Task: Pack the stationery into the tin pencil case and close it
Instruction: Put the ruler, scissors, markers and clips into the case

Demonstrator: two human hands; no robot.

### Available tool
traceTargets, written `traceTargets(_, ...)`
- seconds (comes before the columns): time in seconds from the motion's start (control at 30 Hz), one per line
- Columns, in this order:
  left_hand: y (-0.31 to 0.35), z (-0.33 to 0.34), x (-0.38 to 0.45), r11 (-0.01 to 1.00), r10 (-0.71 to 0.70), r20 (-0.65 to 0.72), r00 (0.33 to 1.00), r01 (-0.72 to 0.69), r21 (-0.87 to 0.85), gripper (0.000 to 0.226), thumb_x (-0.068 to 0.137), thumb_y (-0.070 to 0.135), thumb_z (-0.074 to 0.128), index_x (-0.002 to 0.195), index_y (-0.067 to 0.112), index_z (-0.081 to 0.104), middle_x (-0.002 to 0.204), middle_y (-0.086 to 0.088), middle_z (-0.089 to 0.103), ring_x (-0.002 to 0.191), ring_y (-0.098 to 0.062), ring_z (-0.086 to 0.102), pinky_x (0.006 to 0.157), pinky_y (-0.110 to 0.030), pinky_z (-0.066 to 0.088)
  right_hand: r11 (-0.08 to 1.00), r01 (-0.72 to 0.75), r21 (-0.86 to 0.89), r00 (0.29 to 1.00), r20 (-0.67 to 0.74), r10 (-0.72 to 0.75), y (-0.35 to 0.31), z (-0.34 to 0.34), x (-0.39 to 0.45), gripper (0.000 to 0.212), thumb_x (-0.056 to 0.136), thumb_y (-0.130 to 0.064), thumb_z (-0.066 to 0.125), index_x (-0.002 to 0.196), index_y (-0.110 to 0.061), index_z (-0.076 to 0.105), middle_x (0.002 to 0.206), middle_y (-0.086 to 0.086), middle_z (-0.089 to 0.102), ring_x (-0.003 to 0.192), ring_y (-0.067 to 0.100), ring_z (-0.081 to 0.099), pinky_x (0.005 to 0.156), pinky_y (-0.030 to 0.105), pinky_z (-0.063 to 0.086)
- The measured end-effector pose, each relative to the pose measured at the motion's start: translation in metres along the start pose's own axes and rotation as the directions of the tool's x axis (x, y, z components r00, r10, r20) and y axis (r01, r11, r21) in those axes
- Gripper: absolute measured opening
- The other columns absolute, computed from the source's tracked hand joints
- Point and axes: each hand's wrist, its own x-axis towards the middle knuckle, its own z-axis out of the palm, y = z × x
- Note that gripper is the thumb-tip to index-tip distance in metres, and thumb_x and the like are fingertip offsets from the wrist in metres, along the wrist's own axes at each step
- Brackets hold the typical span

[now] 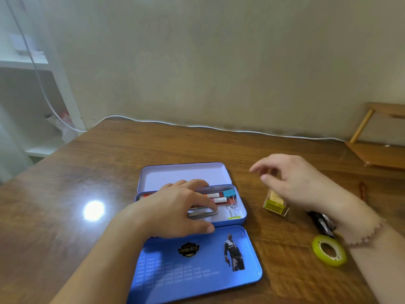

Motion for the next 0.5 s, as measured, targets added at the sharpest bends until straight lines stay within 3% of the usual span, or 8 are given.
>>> traceTargets(0.07,0.001,0.002,0.000,1.000,-0.004,-0.009,1.000,0.004,0.012,0.048,0.081,0.064,0.062,0.127,0.051,0.055,0.151,0.021,0.028,0.130,-0.010,0.036,0.108,-0.035,0.031,0.988,-0.118,-0.101,0.992,-0.058,0.113,0.024,0.005,0.005,0.033,0.093,-0.018,0.053,0.117,-0.038,0.064,0.108,-0.013,0.065,0.107,0.010,0.055,0.086,0.034,0.047)
traceTargets(0.17,0.001,0.002,0.001,1.000,-0.023,-0.011,1.000,0.023,0.020,0.054,0.080,0.065,0.061,0.131,0.049,0.052,0.153,0.022,0.026,0.133,-0.009,0.034,0.109,-0.034,0.030,0.953,-0.201,-0.227,0.977,0.019,0.211,0.047,0.022,0.004,0.036,0.098,-0.025,0.048,0.130,-0.039,0.056,0.131,-0.012,0.059,0.129,0.015,0.041,0.104,0.043,0.041)
traceTargets(0.27,0.000,0.002,0.002,1.000,-0.024,-0.008,1.000,0.024,0.018,0.058,0.079,0.067,0.061,0.132,0.048,0.052,0.154,0.021,0.026,0.134,-0.009,0.034,0.110,-0.036,0.031,0.952,-0.180,-0.247,0.981,0.031,0.193,0.055,0.029,0.002,0.030,0.098,-0.032,0.051,0.124,-0.044,0.060,0.128,-0.016,0.060,0.128,0.013,0.042,0.101,0.042,0.037)
traceTargets(0.4,-0.001,0.002,0.001,1.000,-0.010,-0.006,1.000,0.010,0.002,0.052,0.078,0.067,0.061,0.127,0.052,0.054,0.151,0.021,0.028,0.131,-0.009,0.036,0.109,-0.038,0.032,0.950,-0.175,-0.259,0.984,-0.082,0.159,0.053,0.028,0.002,0.024,0.089,-0.036,0.065,0.112,-0.043,0.066,0.114,-0.010,0.065,0.116,0.014,0.049,0.096,0.041,0.040)
traceTargets(0.5,-0.001,0.001,0.001,1.000,-0.015,0.001,1.000,0.015,0.002,0.051,0.079,0.067,0.061,0.127,0.053,0.053,0.153,0.021,0.026,0.134,-0.009,0.033,0.111,-0.037,0.030,0.965,-0.134,-0.227,0.984,-0.148,0.102,0.049,0.024,0.003,0.028,0.085,-0.027,0.071,0.111,-0.037,0.068,0.109,-0.012,0.065,0.109,0.013,0.050,0.092,0.037,0.041)
